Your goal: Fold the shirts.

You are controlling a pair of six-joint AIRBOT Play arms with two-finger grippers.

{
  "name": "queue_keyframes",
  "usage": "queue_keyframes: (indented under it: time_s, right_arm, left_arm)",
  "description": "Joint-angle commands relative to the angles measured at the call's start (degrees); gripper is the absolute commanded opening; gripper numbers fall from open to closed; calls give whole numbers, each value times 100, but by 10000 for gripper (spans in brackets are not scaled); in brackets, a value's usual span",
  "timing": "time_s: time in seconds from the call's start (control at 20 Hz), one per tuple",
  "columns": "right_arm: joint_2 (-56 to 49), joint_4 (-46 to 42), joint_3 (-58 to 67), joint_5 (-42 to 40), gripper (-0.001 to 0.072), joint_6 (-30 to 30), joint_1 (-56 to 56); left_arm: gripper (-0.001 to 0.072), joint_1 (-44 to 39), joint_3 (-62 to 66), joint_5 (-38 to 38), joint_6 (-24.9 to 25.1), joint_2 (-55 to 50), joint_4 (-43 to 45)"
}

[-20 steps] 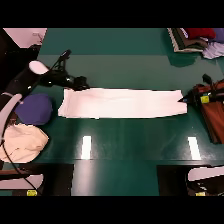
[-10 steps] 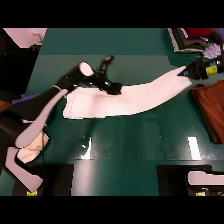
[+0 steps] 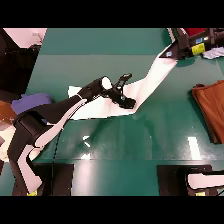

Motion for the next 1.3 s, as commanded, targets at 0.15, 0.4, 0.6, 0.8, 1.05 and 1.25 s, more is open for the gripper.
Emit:
queue_keyframes:
  time_s: [0.15, 0.4, 0.6, 0.8, 1.05, 1.25]
  right_arm:
    - [-317, 4, 407, 15, 13, -96, 616]
    - [-398, 4, 402, -109, 13, -374, 1259]
    - [-516, 11, 398, -619, 13, -693, 1871]
    - [-1117, 922, 398, -1193, 13, -1276, 2636]
    - [-2168, 1187, 409, -2765, 19, -2026, 3633]
    - [-2680, 1384, 409, -3359, 663, -2074, 3960]
  left_arm:
    - [21, 247, 258, -557, 0, 9, 42]
    - [21, 1187, 293, -824, 0, 743, 551]
    - [22, 2269, 293, -1091, 9, 1639, 968]
    - [22, 3324, 295, -1224, 46, 2465, 1176]
    - [22, 4214, 299, -1357, 44, 3071, 1217]
    - [22, 4380, 299, -1681, 44, 3158, 1217]
